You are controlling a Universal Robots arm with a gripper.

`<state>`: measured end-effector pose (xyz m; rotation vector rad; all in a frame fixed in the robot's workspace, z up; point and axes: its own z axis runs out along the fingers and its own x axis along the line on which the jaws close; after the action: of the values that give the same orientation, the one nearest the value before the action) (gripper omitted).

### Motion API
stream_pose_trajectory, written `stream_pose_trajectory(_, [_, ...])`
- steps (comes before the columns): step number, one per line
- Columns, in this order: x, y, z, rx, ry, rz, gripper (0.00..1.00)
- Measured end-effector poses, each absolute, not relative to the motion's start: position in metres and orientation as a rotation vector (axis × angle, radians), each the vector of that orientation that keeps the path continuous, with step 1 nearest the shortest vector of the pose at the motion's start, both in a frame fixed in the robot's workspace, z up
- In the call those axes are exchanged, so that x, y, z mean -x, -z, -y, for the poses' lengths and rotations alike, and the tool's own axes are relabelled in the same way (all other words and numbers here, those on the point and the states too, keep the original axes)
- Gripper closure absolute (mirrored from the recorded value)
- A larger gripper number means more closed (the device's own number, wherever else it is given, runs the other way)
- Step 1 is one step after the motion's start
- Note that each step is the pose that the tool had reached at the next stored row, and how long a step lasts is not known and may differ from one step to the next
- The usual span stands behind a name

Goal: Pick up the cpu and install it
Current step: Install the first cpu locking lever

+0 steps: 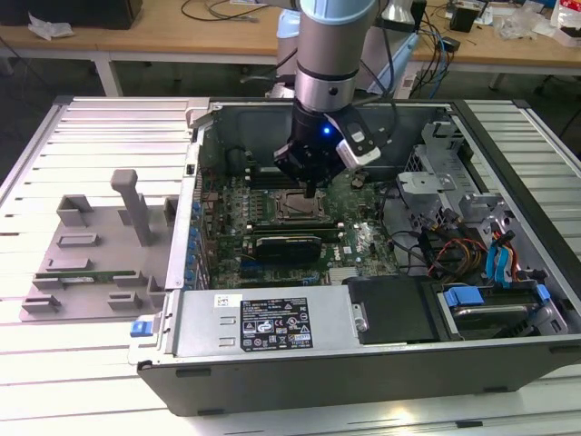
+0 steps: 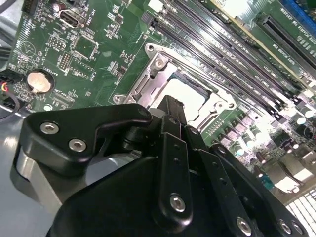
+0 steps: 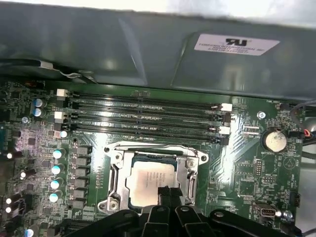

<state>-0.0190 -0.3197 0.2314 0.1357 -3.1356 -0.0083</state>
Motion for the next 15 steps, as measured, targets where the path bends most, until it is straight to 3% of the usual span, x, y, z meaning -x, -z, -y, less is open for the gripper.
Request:
stream_pose_trajectory(4, [0.019,-0.248,0.320,-0.136,0.005,3.135,0.89])
stream_pose_trajectory(15, [0.019,-0.257,0.320,-0.136,0.003,3.135,0.89])
